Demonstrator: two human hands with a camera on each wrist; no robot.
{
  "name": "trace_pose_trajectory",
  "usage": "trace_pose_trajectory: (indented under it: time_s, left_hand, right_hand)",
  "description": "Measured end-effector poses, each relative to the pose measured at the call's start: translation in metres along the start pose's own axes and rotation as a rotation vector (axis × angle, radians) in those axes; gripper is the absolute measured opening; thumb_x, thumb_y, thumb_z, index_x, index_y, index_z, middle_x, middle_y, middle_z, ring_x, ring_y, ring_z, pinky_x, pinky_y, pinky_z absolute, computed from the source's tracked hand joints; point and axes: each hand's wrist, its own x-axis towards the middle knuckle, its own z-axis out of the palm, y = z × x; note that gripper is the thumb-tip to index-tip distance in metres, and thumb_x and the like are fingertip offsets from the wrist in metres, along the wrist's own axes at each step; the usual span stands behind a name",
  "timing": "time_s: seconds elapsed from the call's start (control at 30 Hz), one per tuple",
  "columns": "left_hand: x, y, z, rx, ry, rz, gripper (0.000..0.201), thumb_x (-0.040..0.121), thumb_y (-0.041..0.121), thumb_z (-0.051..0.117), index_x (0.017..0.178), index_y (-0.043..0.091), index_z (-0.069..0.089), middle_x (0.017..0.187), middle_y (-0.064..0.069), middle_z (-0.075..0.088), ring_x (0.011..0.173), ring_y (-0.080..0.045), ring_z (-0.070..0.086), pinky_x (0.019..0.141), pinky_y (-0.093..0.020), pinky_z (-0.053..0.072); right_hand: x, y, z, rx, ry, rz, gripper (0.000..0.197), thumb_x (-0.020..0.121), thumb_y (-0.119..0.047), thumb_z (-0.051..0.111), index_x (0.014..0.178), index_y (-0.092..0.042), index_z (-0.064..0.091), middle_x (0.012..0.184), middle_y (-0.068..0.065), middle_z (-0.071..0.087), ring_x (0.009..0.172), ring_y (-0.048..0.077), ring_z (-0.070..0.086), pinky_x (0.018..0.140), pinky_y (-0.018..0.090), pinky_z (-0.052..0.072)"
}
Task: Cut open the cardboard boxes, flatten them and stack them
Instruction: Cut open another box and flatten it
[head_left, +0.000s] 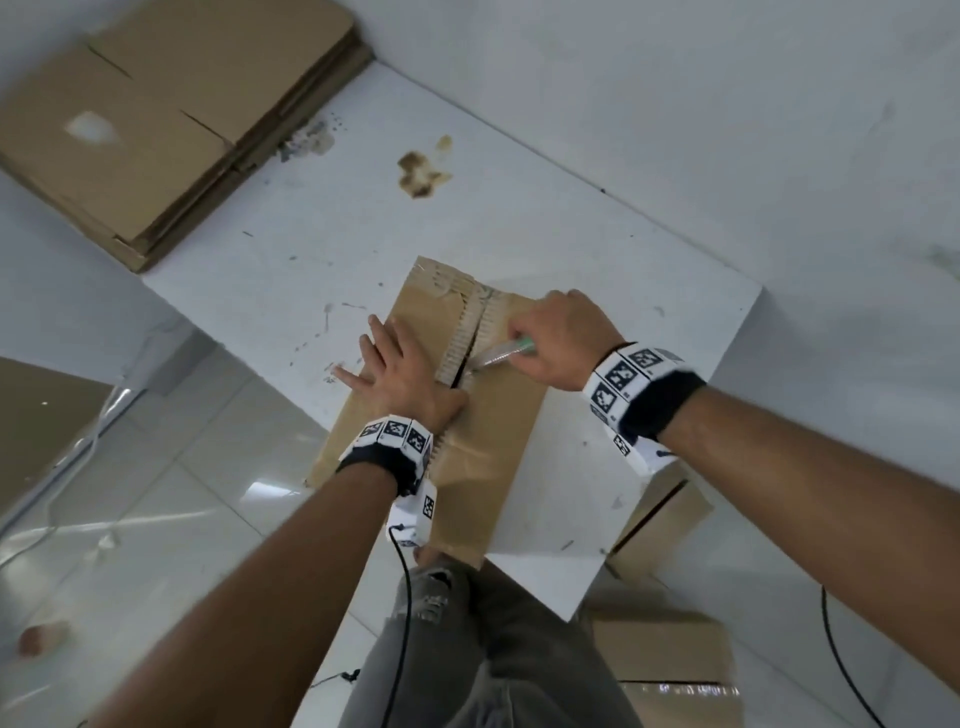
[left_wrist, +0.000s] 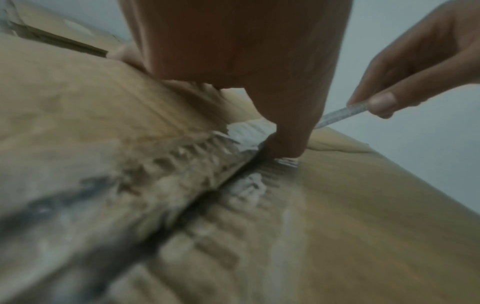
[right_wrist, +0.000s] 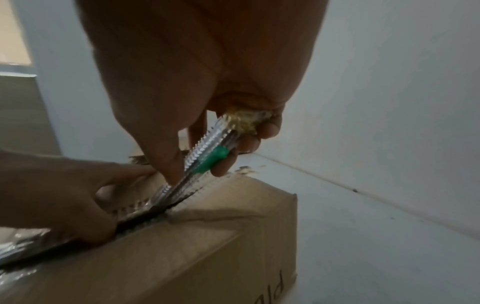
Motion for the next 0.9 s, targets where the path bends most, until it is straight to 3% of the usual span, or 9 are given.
trace_pose_trajectory:
  time_s: [0.17,0.23,0.33,0.47,0.6,0.67,0.73,0.83,0.9]
  left_hand:
    - [0.007,-0.018,0.0,-0.139,0.054,0.064,0.127,0.061,0.057,0.08,0.156,0.013,0.008,0.162,-0.014,0.014,0.145,-0.039,0.022,0.116,-0.067,0.02]
    - [0.011,-0.025,-0.004,-0.169,0.048,0.085,0.122,0.062,0.056,0.08,0.154,0.015,0.011,0.16,-0.012,0.017,0.142,-0.039,0.024,0.114,-0.067,0.021]
    - [0.022,-0.024,-0.016,-0.158,0.049,0.138,0.122,0.063,0.054,0.083,0.155,0.017,0.012,0.16,-0.011,0.017,0.143,-0.038,0.024,0.115,-0.065,0.022]
    - [0.043,-0.032,-0.03,-0.112,0.002,0.184,0.122,0.065,0.054,0.084,0.156,0.02,0.01,0.16,-0.009,0.016,0.145,-0.036,0.021,0.118,-0.069,0.016]
    - [0.063,-0.044,-0.042,0.011,-0.09,0.37,0.12,0.069,0.043,0.085,0.16,0.025,0.01,0.17,-0.009,0.004,0.157,-0.03,0.003,0.12,-0.071,-0.002]
    - [0.07,-0.036,-0.048,0.066,-0.108,0.473,0.107,0.079,0.031,0.08,0.162,0.028,0.012,0.172,-0.005,-0.004,0.158,-0.025,-0.005,0.119,-0.071,-0.005]
    - [0.073,-0.025,-0.049,0.123,-0.068,0.523,0.092,0.088,0.016,0.07,0.162,0.03,0.016,0.173,0.002,-0.002,0.159,-0.024,-0.003,0.118,-0.075,0.0]
    - [0.067,-0.014,-0.039,0.056,0.094,0.455,0.073,0.091,0.0,0.055,0.155,0.028,0.036,0.17,0.003,0.017,0.158,-0.028,0.011,0.112,-0.082,0.008]
    - [0.062,-0.016,-0.023,-0.117,0.186,0.356,0.057,0.096,0.007,0.053,0.15,0.027,0.047,0.167,0.006,0.028,0.157,-0.024,0.016,0.113,-0.08,0.005]
  right_hand:
    - [0.031,-0.002,-0.007,-0.069,-0.026,-0.046,0.038,0.096,-0.053,0.053,0.112,-0.022,0.066,0.102,0.006,0.068,0.1,0.028,0.059,0.086,0.038,0.038]
    - [0.037,0.018,-0.025,-0.049,0.043,0.045,0.047,0.095,-0.061,0.05,0.108,-0.019,0.069,0.097,0.009,0.069,0.095,0.032,0.063,0.081,0.037,0.042]
    - [0.033,0.048,-0.038,0.0,0.135,0.174,0.034,0.095,-0.05,0.059,0.106,-0.019,0.07,0.092,0.009,0.07,0.091,0.032,0.063,0.077,0.037,0.046]
    - [0.011,0.084,-0.04,-0.009,0.333,0.41,0.029,0.098,-0.041,0.056,0.106,-0.014,0.063,0.093,0.016,0.069,0.087,0.039,0.064,0.074,0.043,0.049]
    - [-0.006,0.082,-0.012,0.485,0.201,0.559,0.029,0.103,-0.042,0.049,0.109,-0.015,0.058,0.09,0.013,0.069,0.075,0.033,0.063,0.067,0.039,0.051]
    - [-0.006,0.052,0.016,0.89,0.12,0.643,0.028,0.105,-0.042,0.045,0.108,-0.016,0.053,0.1,0.013,0.073,0.074,0.031,0.068,0.063,0.038,0.055]
    - [-0.008,0.018,0.041,1.268,0.009,0.745,0.029,0.106,-0.042,0.041,0.111,-0.014,0.05,0.107,0.011,0.073,0.08,0.031,0.074,0.068,0.045,0.061]
    - [-0.016,-0.021,0.063,1.738,-0.044,0.813,0.033,0.109,-0.037,0.038,0.121,-0.007,0.046,0.113,0.019,0.071,0.094,0.044,0.072,0.077,0.057,0.06]
    - [-0.02,-0.036,0.073,1.95,-0.046,0.776,0.029,0.11,-0.032,0.036,0.12,-0.006,0.043,0.117,0.024,0.069,0.097,0.047,0.071,0.077,0.055,0.06]
